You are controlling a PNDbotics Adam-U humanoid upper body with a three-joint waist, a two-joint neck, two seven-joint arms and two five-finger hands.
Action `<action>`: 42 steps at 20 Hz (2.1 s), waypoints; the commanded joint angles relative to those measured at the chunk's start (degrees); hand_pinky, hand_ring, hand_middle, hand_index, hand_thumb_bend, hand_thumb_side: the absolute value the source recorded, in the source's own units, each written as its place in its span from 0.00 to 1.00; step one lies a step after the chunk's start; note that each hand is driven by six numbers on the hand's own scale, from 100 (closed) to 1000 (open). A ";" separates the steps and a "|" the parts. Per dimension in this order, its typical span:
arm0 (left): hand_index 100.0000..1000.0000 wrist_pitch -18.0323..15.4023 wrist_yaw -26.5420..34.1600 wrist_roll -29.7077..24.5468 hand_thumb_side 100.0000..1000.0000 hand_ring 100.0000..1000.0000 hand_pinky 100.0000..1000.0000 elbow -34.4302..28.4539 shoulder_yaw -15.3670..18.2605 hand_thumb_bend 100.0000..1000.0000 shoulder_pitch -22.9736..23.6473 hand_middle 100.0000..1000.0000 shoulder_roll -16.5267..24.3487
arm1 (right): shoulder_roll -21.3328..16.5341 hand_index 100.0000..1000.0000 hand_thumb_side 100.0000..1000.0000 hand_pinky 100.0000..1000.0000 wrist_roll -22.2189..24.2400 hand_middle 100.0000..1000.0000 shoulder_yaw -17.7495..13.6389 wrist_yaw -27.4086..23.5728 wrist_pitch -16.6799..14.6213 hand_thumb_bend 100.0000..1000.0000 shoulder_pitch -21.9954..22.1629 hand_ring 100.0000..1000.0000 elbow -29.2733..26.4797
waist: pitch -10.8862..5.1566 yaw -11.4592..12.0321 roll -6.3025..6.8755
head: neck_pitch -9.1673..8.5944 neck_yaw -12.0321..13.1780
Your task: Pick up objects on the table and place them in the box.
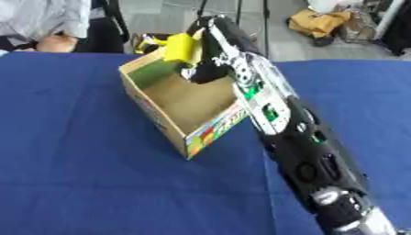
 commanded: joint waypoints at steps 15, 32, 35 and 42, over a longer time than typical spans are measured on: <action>0.88 -0.11 0.22 -0.28 0.95 0.41 0.19 -1.16 0.06 0.27 -0.66 0.51 0.26 | 1.50 0.37 0.01 0.71 0.56 0.36 0.73 9.42 0.61 0.24 -0.65 0.79 6.50 | -1.04 0.41 0.30 | -1.14 -0.29; 0.87 0.07 0.59 -0.19 0.95 0.41 0.19 -1.16 0.19 0.27 -0.44 0.51 0.79 | 0.82 0.70 0.48 0.84 12.29 0.74 0.43 16.17 -6.80 0.50 -1.14 0.95 5.11 | -2.62 0.06 0.43 | -0.97 0.08; 0.87 0.13 0.68 -0.17 0.95 0.41 0.19 -1.16 0.20 0.27 -0.34 0.51 0.88 | 0.68 0.73 0.52 0.84 12.94 0.75 0.31 15.85 -7.06 0.52 -1.15 0.95 4.69 | -2.97 -0.03 0.48 | -0.91 0.14; 0.87 0.24 0.87 -0.07 0.95 0.42 0.19 -1.16 0.23 0.26 -0.15 0.51 1.08 | 0.31 0.73 0.58 0.84 11.37 0.73 0.09 14.56 -7.24 0.52 -1.27 0.95 3.24 | -3.66 -0.16 0.59 | -0.95 0.18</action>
